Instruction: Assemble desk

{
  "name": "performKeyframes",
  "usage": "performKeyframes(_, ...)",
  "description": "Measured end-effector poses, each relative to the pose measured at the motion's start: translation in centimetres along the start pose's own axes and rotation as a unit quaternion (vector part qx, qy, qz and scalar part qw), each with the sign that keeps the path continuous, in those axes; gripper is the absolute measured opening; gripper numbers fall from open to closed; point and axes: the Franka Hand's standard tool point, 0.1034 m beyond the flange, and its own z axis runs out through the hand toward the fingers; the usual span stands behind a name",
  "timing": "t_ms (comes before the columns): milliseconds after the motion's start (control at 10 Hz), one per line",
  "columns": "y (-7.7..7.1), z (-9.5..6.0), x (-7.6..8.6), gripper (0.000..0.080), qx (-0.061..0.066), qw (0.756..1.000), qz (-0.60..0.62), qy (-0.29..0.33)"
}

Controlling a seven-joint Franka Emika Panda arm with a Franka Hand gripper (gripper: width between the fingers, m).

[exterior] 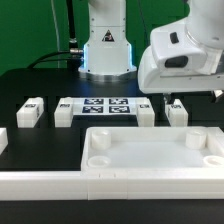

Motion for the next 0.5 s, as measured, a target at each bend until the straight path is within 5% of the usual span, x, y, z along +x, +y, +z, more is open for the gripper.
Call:
performKeyframes(200, 0.99, 1.82, 0.00, 0.0649, -0.003, 0.997, 0.001, -0.075)
performKeyframes(500, 0.86, 1.89, 0.45, 0.0649, -0.004, 0.994, -0.001, -0.111)
